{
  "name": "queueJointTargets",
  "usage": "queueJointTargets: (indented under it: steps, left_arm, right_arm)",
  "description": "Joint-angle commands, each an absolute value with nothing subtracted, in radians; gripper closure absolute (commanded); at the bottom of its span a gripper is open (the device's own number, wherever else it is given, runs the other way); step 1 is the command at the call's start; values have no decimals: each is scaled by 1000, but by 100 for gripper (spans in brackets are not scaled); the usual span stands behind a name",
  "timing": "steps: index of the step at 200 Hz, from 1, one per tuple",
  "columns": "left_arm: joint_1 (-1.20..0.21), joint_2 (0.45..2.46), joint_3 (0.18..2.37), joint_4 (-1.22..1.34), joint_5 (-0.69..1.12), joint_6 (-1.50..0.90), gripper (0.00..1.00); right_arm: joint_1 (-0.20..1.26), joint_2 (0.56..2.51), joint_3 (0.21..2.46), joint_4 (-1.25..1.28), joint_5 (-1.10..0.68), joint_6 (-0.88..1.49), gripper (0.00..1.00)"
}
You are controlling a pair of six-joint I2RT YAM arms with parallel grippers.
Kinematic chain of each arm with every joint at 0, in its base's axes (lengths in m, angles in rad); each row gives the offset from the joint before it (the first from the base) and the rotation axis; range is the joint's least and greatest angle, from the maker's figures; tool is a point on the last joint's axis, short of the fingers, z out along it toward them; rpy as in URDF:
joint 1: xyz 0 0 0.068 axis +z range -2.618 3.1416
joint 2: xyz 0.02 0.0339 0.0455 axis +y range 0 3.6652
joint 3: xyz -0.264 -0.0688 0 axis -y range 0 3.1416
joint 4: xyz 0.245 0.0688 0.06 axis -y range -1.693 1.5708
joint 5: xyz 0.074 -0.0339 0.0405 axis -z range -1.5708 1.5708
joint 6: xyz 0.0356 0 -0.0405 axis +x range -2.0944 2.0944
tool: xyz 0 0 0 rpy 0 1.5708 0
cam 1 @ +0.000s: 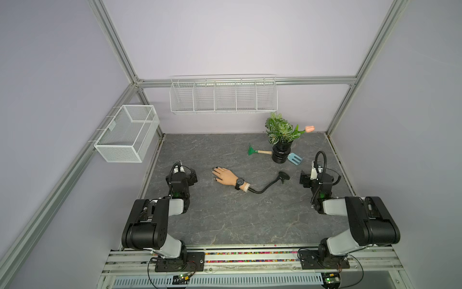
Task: Take off the watch
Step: Adjust the hand at the center of the board.
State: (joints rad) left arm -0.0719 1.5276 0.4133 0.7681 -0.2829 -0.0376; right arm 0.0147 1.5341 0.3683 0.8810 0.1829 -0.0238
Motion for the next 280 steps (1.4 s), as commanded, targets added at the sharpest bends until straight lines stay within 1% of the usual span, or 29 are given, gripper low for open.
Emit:
queueJointTargets:
  steps: [1, 76, 88, 96, 108, 127, 151, 169, 185, 196, 205, 228, 249, 263, 269, 280]
  left_arm:
    - [-66, 1512, 434, 759, -275, -44, 0]
    - [-67, 1514, 434, 758, -273, -44, 0]
    - [-66, 1514, 435, 759, -273, -44, 0]
    - [-66, 1513, 434, 757, -273, -46, 0]
    - [-67, 1512, 435, 759, -274, -44, 0]
    - [-66, 1513, 433, 760, -273, -44, 1]
    - [-67, 1513, 433, 761, -273, -44, 0]
    - [-66, 1513, 433, 761, -273, -46, 1]
    - [-66, 1514, 433, 761, -275, -44, 0]
    - [-66, 1514, 435, 759, -274, -45, 0]
    - [-66, 1513, 435, 758, -273, -47, 0]
    - [-66, 1511, 434, 759, -274, -45, 0]
    - [-67, 1486, 426, 753, -246, -19, 0]
    - [-71, 1411, 415, 729, -241, 1, 0]
    - [-80, 1357, 427, 662, -254, -1, 0]
    - [-91, 1239, 480, 447, -233, -30, 0]
  right_arm:
    - [16, 1535, 366, 907, 184, -18, 11]
    - [13, 1524, 368, 890, 179, -15, 11]
    - [15, 1494, 384, 845, 181, -15, 11]
    - [22, 1452, 406, 779, 185, -28, 11]
    - [44, 1335, 458, 587, 208, -31, 11]
    - [50, 1144, 525, 318, 224, 110, 11]
    - [88, 946, 598, 45, 162, 265, 11]
    - [145, 850, 645, -108, 108, 346, 11]
    - [182, 801, 670, -177, -40, 395, 11]
    - [197, 795, 676, -171, -170, 394, 11]
    - [251, 815, 690, -177, -256, 369, 11]
    - [324, 935, 755, -270, -349, 297, 11]
    - [379, 1034, 789, -280, -371, 254, 11]
    - [413, 1084, 811, -269, -374, 229, 11]
    - [426, 1108, 826, -272, -373, 213, 11]
    - [448, 1155, 859, -290, -373, 190, 11]
